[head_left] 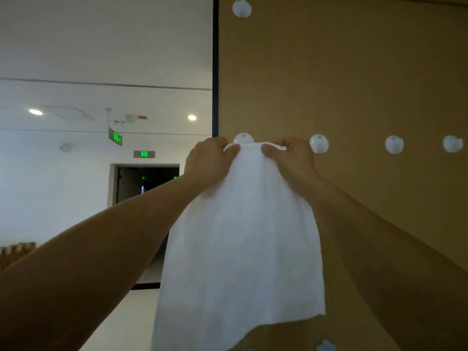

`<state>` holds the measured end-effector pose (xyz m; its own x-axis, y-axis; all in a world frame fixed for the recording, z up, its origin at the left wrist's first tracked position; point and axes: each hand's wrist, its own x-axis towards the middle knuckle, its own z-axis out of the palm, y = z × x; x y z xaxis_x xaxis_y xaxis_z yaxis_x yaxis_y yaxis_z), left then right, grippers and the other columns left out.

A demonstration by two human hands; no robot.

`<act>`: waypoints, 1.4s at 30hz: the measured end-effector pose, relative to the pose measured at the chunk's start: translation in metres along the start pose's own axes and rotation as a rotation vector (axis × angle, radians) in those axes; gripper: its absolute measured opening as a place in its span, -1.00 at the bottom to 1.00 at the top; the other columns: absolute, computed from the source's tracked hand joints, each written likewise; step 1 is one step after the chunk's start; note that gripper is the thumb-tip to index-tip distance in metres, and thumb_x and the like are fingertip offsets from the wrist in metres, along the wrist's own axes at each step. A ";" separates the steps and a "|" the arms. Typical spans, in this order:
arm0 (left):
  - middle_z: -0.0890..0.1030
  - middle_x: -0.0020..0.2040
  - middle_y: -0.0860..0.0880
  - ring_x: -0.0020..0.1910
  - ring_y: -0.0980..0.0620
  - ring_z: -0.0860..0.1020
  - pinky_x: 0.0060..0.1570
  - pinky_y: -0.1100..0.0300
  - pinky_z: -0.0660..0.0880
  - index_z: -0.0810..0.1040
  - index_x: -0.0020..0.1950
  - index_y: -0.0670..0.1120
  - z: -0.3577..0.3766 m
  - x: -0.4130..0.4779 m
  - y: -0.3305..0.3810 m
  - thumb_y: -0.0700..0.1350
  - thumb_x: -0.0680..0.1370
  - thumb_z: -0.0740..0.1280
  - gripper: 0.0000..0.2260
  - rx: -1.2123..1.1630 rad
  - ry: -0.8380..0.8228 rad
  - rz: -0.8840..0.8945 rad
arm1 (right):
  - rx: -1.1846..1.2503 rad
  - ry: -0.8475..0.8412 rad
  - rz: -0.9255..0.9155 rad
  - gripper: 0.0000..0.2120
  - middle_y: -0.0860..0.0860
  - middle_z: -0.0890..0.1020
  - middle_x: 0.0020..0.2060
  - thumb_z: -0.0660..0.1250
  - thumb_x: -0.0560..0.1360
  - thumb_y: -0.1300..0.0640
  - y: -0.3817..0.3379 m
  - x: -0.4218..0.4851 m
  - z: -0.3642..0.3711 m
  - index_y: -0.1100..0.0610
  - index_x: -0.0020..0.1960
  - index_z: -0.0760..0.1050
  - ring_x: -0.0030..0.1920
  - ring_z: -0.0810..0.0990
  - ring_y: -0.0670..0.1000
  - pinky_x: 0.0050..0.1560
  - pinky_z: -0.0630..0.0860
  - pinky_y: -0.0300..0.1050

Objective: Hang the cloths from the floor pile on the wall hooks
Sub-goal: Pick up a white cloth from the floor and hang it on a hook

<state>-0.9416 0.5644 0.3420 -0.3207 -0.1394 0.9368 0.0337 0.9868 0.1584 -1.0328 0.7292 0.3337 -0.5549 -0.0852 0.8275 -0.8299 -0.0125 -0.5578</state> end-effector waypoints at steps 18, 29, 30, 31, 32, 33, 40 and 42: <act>0.37 -0.49 0.01 -0.55 0.08 0.35 -0.62 0.39 0.22 0.38 -0.41 -0.10 0.017 0.068 -0.004 -0.05 0.44 0.32 -0.73 -0.191 -0.243 -0.370 | -0.202 -0.046 -0.001 -0.73 -0.02 0.62 -0.32 0.39 0.21 -0.11 0.016 0.075 0.033 0.09 -0.26 0.57 -0.26 0.61 0.04 -0.24 0.48 -0.09; 0.43 -0.36 0.04 -0.43 0.08 0.37 -0.46 0.22 0.19 0.37 -0.19 -0.11 0.039 0.015 -0.003 0.06 0.54 0.22 -0.75 0.311 -0.041 -0.220 | -0.387 -0.198 -0.017 -0.78 -0.04 0.61 -0.19 0.28 0.36 -0.08 0.035 0.026 0.029 0.05 -0.12 0.51 -0.20 0.58 0.01 -0.22 0.51 -0.05; 0.47 -0.31 0.01 -0.40 0.04 0.40 -0.41 0.21 0.25 0.37 -0.10 -0.10 0.041 0.008 -0.004 0.04 0.54 0.23 -0.79 0.361 0.091 -0.101 | -0.434 -0.138 -0.080 -0.82 -0.05 0.60 -0.10 0.29 0.43 -0.04 0.040 0.022 0.030 0.03 -0.04 0.53 -0.11 0.56 0.00 -0.11 0.53 -0.03; 0.52 -0.22 -0.05 -0.31 -0.02 0.46 -0.32 0.17 0.32 0.42 -0.01 -0.10 0.042 0.002 -0.006 0.00 0.54 0.26 -0.82 0.403 0.192 0.032 | -0.504 -0.051 -0.171 -0.83 -0.07 0.57 -0.03 0.29 0.47 -0.02 0.044 0.017 0.031 0.00 0.01 0.53 -0.03 0.52 0.00 -0.01 0.49 -0.03; 0.56 -0.11 -0.12 -0.20 -0.10 0.50 -0.23 0.10 0.36 0.47 0.08 -0.13 0.042 -0.001 -0.008 -0.07 0.53 0.30 -0.81 0.441 0.243 0.167 | -0.582 0.042 -0.276 -0.84 -0.07 0.54 0.02 0.28 0.50 0.00 0.046 0.013 0.033 -0.02 0.04 0.55 0.04 0.47 0.01 0.07 0.42 -0.04; 0.57 -0.04 -0.17 -0.12 -0.16 0.52 -0.16 0.07 0.33 0.50 0.15 -0.16 0.043 -0.004 -0.010 -0.12 0.53 0.32 -0.78 0.445 0.228 0.280 | -0.642 0.115 -0.384 -0.84 -0.06 0.53 0.03 0.27 0.51 0.02 0.048 0.009 0.034 -0.03 0.04 0.57 0.07 0.43 0.03 0.10 0.32 -0.06; 0.61 0.07 0.03 -0.04 0.13 0.53 -0.18 0.53 0.32 0.49 0.34 -0.04 0.026 -0.010 -0.011 -0.04 0.62 0.19 -0.70 -0.249 -0.115 0.055 | -0.650 0.041 -0.592 -0.52 -0.10 0.53 -0.45 -0.07 0.57 -0.16 0.051 -0.003 0.028 0.02 -0.25 0.50 -0.34 0.51 -0.03 0.11 0.26 -0.01; 0.55 0.10 0.14 -0.02 0.23 0.53 -0.16 0.51 0.36 0.35 0.42 0.03 0.018 -0.018 -0.012 0.01 0.53 0.34 -0.53 -0.222 -0.320 0.120 | -0.737 0.045 -0.599 -0.54 -0.09 0.57 -0.40 -0.01 0.53 -0.19 0.050 -0.003 0.026 0.03 -0.15 0.57 -0.30 0.52 -0.02 0.09 0.18 -0.06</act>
<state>-0.9530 0.5565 0.3182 -0.5794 0.0428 0.8139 0.2814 0.9477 0.1504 -1.0715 0.7026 0.3013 -0.0143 -0.2301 0.9731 -0.7962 0.5914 0.1281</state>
